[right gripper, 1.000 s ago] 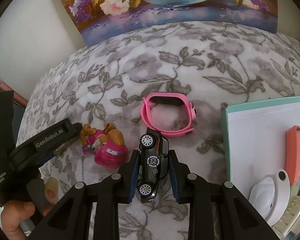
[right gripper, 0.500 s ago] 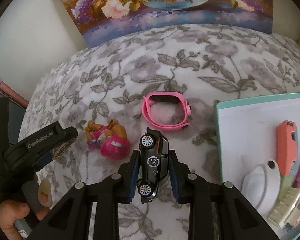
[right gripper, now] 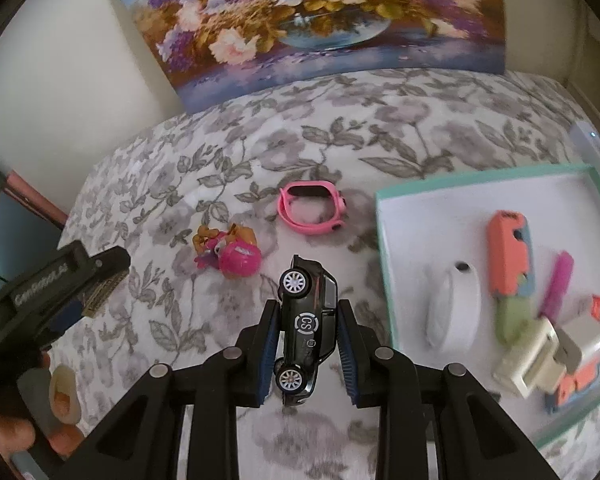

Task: Organize rigid objects
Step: 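Carry the gold bar and black car into the tray and release both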

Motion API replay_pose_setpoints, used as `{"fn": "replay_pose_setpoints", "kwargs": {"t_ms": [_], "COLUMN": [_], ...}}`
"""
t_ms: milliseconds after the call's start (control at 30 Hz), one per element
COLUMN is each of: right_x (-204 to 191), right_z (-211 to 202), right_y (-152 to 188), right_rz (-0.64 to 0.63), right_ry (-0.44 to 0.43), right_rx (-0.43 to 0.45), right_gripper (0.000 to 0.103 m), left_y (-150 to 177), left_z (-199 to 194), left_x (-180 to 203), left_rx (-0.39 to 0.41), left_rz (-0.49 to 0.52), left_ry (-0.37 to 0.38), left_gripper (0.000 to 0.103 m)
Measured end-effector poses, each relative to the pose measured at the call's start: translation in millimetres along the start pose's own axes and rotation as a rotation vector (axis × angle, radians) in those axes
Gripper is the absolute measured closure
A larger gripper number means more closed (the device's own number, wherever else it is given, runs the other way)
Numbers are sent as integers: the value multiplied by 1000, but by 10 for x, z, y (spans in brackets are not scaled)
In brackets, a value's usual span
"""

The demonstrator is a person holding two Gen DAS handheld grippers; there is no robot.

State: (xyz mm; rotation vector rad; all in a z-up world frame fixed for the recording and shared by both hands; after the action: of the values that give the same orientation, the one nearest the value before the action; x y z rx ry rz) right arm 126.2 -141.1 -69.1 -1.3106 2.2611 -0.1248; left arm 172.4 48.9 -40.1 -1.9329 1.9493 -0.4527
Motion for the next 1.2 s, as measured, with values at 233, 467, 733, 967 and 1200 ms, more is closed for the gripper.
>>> {"fn": "replay_pose_setpoints", "kwargs": {"t_ms": [233, 467, 733, 967, 1200], "right_x": [92, 324, 619, 959, 1486], "right_z": [-301, -546, -639, -667, -767], "right_y": [63, 117, 70, -97, -319], "right_rz": [29, 71, 114, 169, 266], "right_ry": [-34, -34, -8, 21, 63], "right_rx": [34, 61, 70, 91, 145], "right_gripper": [73, 73, 73, 73, 73], "left_y": [84, 167, 370, 428, 531], "left_z": [-355, -608, -635, -629, -612], "left_x": [305, 541, 858, 1182, 1687], "left_rx": [66, 115, 105, 102, 113], "left_rz": [86, 142, 212, 274, 390], "left_ry": [16, 14, 35, 72, 106], "left_gripper": [19, 19, 19, 19, 19]}}
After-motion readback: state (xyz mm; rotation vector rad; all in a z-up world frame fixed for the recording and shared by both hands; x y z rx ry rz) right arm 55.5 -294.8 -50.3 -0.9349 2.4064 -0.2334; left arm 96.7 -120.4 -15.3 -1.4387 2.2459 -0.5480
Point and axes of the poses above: each gripper's, at about its wrist camera, not at the fingertips, and z roughly the way its jaws point, x to its right, y to its underside, the point moved 6 cm from there along z, roughly the way its jaws point, and after that the axes turned 15 degrees about z, right-handed, at the moved point
